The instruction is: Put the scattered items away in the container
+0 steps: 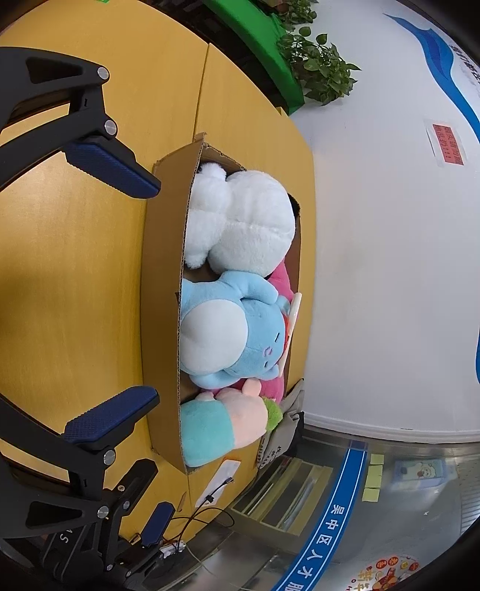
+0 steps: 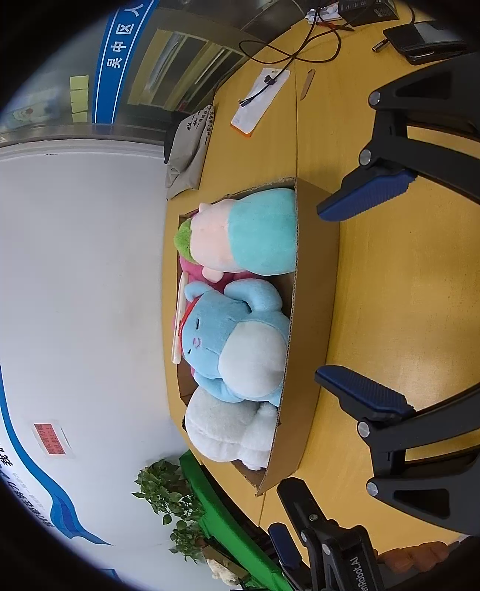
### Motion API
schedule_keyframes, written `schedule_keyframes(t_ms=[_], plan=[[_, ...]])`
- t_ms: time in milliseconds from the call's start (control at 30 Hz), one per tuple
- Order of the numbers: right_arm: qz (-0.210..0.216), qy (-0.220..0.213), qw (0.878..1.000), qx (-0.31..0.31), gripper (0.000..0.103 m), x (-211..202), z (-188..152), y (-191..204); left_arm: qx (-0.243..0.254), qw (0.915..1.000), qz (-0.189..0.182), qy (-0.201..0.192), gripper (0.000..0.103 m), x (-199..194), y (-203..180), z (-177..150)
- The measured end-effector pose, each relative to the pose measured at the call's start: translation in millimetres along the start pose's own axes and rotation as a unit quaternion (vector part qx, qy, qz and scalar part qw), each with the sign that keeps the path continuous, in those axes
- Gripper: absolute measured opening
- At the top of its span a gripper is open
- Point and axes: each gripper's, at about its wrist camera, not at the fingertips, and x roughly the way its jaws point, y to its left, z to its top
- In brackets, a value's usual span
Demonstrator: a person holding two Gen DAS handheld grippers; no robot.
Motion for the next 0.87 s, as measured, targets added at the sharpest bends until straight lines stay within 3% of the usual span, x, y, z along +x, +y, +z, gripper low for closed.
schedule_keyframes(t_ms=[200,867], plan=[[-0.008,0.0,1.0,0.002,0.08,0,-3,2,0.009,0.9999,0.011,0.002,0.103,-1,-4,-3],[-0.01,0.012,1.0,0.002,0.08,9,-9,8,0.009,0.9994,-0.008,0.033,0.103,6,-7,-15]])
